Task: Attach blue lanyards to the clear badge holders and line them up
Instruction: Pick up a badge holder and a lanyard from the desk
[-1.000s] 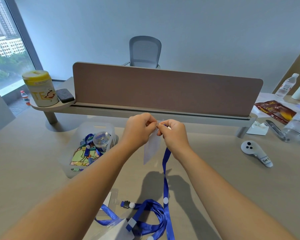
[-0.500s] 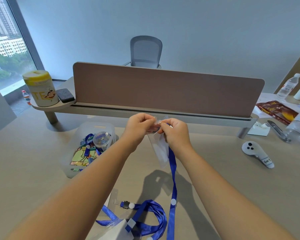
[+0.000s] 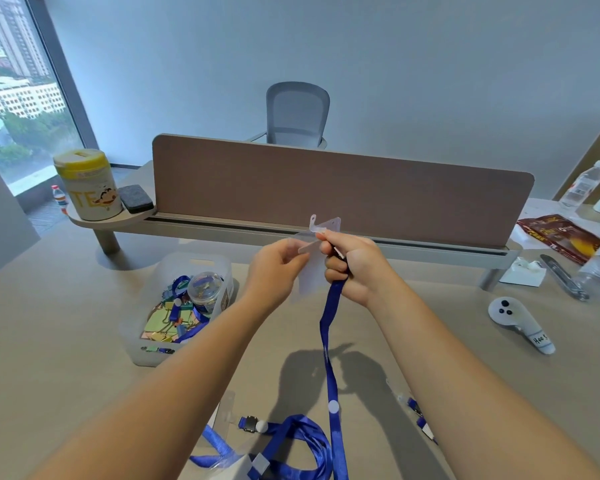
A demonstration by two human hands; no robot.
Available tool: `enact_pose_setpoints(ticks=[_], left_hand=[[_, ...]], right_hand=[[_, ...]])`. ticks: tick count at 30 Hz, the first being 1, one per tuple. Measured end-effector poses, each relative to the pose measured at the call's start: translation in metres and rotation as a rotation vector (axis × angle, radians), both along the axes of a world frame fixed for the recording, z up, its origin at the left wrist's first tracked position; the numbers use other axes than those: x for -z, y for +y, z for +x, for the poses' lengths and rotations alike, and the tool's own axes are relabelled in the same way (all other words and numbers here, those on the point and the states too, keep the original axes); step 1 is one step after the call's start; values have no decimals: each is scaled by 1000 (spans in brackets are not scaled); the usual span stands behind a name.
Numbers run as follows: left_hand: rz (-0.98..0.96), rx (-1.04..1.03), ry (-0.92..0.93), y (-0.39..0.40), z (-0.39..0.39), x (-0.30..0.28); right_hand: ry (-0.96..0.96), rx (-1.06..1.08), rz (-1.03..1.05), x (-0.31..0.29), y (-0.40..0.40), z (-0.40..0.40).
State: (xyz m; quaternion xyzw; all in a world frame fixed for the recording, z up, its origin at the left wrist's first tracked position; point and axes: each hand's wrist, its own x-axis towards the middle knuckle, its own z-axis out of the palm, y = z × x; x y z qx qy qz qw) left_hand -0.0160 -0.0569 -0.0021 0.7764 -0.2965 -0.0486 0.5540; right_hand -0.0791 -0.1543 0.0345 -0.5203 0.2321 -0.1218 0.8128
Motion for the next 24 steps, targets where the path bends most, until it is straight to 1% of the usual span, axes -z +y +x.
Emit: enact_pose_setpoints(ticks=[2,5,7,10,11,12,13,14,15,17,19,22,24], left_hand=[[-5,-122,-152,2,6,-3],[-8,-278,-360,8,16,-9],[-4,-322,-492,13,22,-15],[104,-338,-702,20,28,-18],[142,-339,-742,22,30,-18],[167,-336,-739,24,30,-18],[178,-339,-685,26,30,-18],[178,-358,-596,27,31,-17],[184,-378,-506,28,32,-13],[214,-400,-399,32,35,-3],[242,-404,-328,37,35,7],[287,-394,-245,39,33,26],[311,-374,-197,39,30,39]], right_hand=[[2,-15,-173,-9,0,6],[66,-10,-604,-22,2,14],[95,10,-871,-25,2,20],[166,13,-1203,-21,4,27],[197,20,-1319,-18,4,29],[212,33,-1429,-14,5,30],[191,49,-1502,-10,5,30],[130,63,-1524,-8,6,31],[46,69,-1474,-7,8,32],[-88,65,-1258,-8,10,36],[-157,105,-1054,-10,9,39],[-159,156,-819,3,1,38],[-73,144,-743,28,-7,35]])
